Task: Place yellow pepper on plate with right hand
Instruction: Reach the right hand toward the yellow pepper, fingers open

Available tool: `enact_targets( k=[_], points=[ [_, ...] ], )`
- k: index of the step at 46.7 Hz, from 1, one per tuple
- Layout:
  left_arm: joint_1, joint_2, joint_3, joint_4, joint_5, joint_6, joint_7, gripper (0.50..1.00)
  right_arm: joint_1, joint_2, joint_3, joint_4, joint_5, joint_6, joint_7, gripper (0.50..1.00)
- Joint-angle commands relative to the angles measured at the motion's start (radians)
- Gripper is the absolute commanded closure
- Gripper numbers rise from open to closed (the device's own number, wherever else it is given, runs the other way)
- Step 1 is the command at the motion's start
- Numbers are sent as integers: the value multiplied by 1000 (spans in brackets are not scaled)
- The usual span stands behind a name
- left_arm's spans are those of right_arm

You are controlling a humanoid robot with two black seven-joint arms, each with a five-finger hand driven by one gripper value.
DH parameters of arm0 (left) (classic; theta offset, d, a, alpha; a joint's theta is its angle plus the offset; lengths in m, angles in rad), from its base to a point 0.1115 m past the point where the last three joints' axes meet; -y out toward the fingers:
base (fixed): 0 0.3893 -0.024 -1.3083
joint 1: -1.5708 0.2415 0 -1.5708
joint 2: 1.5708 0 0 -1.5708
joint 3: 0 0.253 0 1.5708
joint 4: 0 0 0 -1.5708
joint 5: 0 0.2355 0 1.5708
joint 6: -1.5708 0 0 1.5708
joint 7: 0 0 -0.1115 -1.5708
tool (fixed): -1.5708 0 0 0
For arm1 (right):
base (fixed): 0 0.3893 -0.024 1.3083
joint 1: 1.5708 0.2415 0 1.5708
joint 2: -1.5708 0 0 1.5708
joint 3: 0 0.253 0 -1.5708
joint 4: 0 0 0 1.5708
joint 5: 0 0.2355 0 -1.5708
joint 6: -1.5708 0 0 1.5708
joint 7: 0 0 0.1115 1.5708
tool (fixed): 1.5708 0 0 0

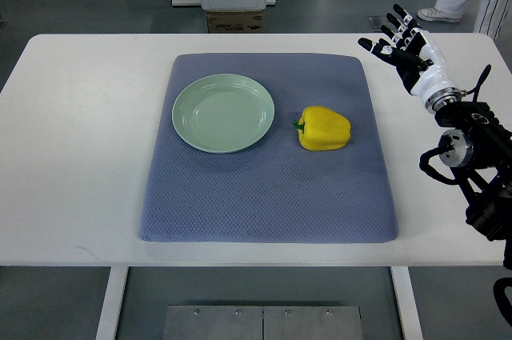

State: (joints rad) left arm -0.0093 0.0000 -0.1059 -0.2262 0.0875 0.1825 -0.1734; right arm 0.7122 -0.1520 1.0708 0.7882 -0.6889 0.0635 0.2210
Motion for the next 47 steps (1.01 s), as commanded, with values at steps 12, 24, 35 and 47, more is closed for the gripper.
enact_targets(
  k=[12, 24, 35, 47],
  points=[
    [0, 0, 0, 1, 0, 0, 0, 500, 38, -106, -161, 34, -3, 18, 46, 507],
    [0, 0, 0, 1, 0, 0, 0, 500, 99, -189, -365, 123, -27, 35, 77, 507],
    [0, 0, 0, 1, 0, 0, 0, 500, 151, -209, -518, 157, -193, 35, 126, 509],
    [0, 0, 0, 1, 0, 0, 0, 500, 208, -209, -686, 154, -248, 16, 193, 532]
  ],
)
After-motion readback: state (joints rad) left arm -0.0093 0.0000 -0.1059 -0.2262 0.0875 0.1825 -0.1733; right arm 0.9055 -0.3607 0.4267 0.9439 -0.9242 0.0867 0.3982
